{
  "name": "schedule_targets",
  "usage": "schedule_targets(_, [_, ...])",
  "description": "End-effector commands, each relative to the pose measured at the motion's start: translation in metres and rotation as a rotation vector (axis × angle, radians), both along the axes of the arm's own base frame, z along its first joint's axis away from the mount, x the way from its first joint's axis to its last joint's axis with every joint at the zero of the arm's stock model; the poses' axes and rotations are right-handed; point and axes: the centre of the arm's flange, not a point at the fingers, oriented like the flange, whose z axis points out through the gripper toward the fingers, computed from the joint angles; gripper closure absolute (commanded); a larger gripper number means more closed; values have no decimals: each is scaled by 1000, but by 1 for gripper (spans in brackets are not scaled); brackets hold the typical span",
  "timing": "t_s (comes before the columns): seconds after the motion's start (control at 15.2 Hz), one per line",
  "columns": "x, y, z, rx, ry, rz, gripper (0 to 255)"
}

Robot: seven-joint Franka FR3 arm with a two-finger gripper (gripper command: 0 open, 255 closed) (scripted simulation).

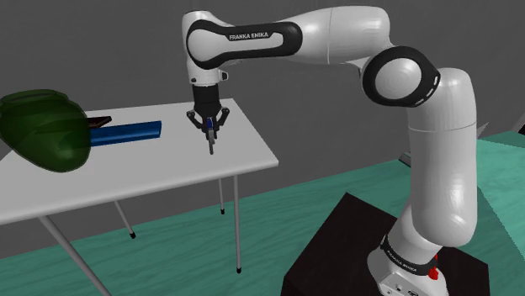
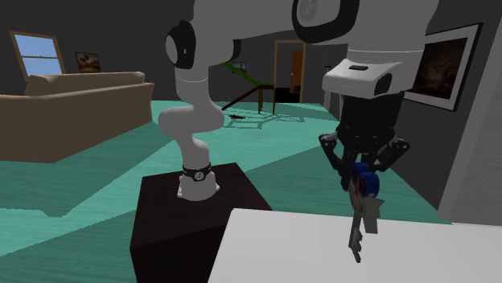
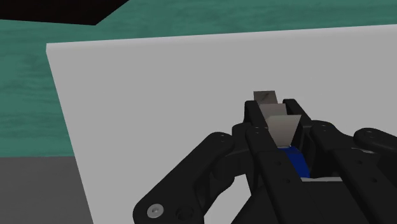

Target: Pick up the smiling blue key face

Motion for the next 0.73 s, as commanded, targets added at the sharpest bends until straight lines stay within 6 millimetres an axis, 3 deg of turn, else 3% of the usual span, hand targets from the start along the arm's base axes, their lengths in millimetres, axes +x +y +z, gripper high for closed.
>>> schedule_targets(0.0, [0, 0, 8, 0, 0, 0, 255])
schedule_targets(0.66, [0, 0, 61, 0, 0, 0, 255])
